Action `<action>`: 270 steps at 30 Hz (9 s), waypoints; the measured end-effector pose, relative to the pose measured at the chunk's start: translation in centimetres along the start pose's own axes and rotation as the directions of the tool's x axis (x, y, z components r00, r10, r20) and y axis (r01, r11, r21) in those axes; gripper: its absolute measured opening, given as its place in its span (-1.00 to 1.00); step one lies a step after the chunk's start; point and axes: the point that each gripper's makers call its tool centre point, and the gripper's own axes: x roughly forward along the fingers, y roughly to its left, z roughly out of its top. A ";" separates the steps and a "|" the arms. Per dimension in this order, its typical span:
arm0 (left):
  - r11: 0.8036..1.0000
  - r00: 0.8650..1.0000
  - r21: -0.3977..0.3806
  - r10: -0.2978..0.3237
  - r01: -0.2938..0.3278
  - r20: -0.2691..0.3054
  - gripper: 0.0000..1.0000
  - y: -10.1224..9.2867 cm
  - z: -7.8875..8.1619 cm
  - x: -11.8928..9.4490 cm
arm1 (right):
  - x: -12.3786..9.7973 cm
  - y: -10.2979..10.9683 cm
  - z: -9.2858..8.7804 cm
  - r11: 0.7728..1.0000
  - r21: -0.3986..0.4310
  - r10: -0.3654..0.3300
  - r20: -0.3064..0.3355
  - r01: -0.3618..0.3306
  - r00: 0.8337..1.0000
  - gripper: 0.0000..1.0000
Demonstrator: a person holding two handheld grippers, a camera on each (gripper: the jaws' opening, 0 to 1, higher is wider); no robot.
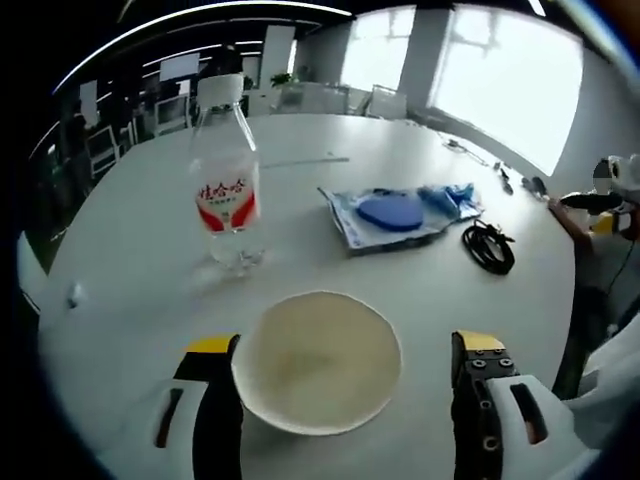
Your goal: Arrange the tabletop items into an orderly group along one side of the table until the central work area is clear of visible clutter.
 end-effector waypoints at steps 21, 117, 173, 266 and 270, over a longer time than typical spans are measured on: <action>0.998 0.998 0.001 0.061 -0.061 0.023 0.17 1.0 -0.1 0.2 | -1.6 -1.1 -0.6 1.000 0.008 0.028 0.042 -0.028 0.999 0.71; 0.949 0.947 -0.190 0.282 -0.253 0.151 0.10 4.0 10.8 10.9 | 0.9 -0.7 -4.6 0.992 0.077 0.103 -0.041 -0.099 0.994 0.65; 0.959 0.916 -0.093 0.284 -0.269 0.282 0.32 3.4 12.8 10.1 | 2.6 1.9 -4.9 0.981 0.090 0.175 -0.044 -0.170 0.984 0.61; 0.993 0.994 0.120 -0.023 0.010 0.106 0.93 -0.6 3.7 -10.8 | 0.3 -0.1 -3.5 0.995 0.029 0.093 0.006 -0.093 0.996 0.67; 0.995 0.993 0.101 -0.030 0.018 0.110 0.93 -0.3 3.0 -11.5 | -0.4 -0.2 -3.9 0.996 0.032 0.077 0.010 -0.078 0.997 0.70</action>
